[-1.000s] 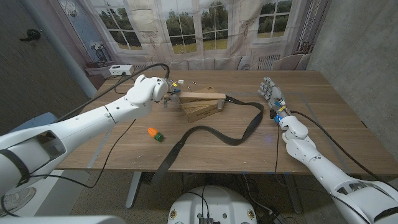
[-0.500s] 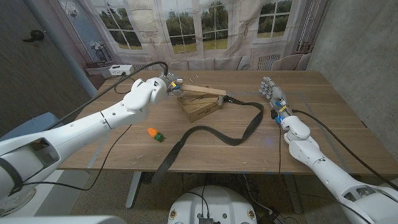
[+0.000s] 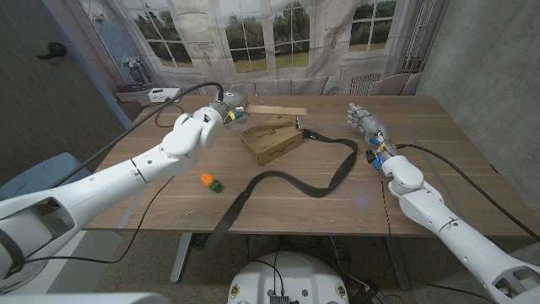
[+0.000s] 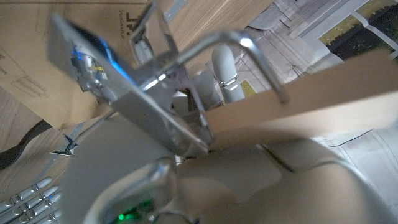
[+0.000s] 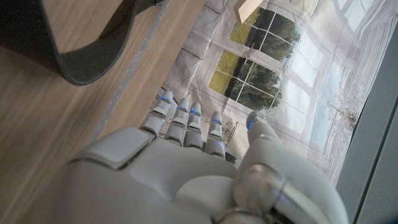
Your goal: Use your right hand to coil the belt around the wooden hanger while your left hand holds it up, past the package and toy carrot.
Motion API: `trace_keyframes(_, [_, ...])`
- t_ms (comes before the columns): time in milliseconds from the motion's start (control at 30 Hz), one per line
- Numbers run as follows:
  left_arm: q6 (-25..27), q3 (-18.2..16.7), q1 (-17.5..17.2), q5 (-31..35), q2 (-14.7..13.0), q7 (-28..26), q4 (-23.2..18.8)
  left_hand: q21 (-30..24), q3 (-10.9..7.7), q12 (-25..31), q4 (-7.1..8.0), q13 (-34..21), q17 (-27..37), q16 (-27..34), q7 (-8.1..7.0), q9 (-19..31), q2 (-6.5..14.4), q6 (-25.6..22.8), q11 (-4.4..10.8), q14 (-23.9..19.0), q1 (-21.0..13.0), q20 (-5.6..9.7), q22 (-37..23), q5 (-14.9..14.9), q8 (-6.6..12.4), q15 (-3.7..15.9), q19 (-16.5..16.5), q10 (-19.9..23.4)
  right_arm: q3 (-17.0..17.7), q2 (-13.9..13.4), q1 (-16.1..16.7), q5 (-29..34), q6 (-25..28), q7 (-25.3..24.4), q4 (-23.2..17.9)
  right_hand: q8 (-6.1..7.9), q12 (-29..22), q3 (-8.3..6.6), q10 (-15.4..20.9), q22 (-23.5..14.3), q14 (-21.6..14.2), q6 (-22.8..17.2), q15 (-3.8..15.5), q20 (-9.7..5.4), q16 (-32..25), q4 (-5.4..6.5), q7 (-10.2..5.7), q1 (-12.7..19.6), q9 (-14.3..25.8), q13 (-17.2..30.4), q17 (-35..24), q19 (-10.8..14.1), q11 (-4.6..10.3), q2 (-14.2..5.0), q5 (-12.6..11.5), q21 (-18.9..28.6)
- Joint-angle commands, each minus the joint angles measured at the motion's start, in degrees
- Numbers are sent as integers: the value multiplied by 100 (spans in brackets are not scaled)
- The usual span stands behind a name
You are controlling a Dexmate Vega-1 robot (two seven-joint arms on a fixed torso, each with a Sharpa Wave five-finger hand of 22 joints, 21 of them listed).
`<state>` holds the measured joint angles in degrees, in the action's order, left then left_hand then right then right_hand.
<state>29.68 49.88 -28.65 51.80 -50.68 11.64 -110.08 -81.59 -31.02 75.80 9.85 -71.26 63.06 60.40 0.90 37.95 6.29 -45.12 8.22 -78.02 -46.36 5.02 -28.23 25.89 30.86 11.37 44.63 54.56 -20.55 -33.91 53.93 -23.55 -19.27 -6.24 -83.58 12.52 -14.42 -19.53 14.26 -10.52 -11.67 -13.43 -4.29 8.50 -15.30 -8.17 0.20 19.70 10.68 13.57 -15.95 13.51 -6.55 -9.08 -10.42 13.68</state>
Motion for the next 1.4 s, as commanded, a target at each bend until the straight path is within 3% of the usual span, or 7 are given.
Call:
trace_keyframes(33, [-81,-248,-259,-235,-125,-841,-134,-52,-76,130,-12,-6,43,30,-3,98,-11,33,55,-49,49,166,-40,51,80,-4,30,-82,-176,-691,390,888,793,-475,-1472,27,-29,-59,73,-32,-61,-84,26,4,-63,-22,-3,70,13,6,1,95,11,-21,-39,40])
trace_keyframes(333, [-217,-399,-372,-422,-272,-1118,-256,-60,-152,403,-19,-2,65,32,-10,173,-45,40,69,-43,120,170,21,93,171,-2,34,-175,-347,-1074,394,1276,1074,-135,-2113,21,-28,-85,102,-31,-75,-111,43,-4,-69,-37,5,122,13,1,3,111,18,-17,-46,40])
trace_keyframes(800, [-231,-612,-495,-532,-414,-1346,-479,-118,-261,826,-28,5,95,15,-44,168,-93,70,76,-14,226,169,53,151,245,-6,-13,-307,-647,-1602,330,2135,1983,304,-3037,-19,15,-91,60,-30,-9,-90,95,21,-33,-56,11,183,15,-8,22,76,65,52,-43,13])
trace_keyframes(1400, [80,-687,-598,-289,-490,-1356,-794,-169,-356,1157,-39,9,105,10,-48,136,-118,82,117,-37,297,186,126,178,306,2,-18,-406,-978,-1903,305,2974,2642,777,-3844,-35,44,-103,42,-27,26,-108,150,32,-3,-86,39,262,19,-15,50,77,97,104,-38,-1])
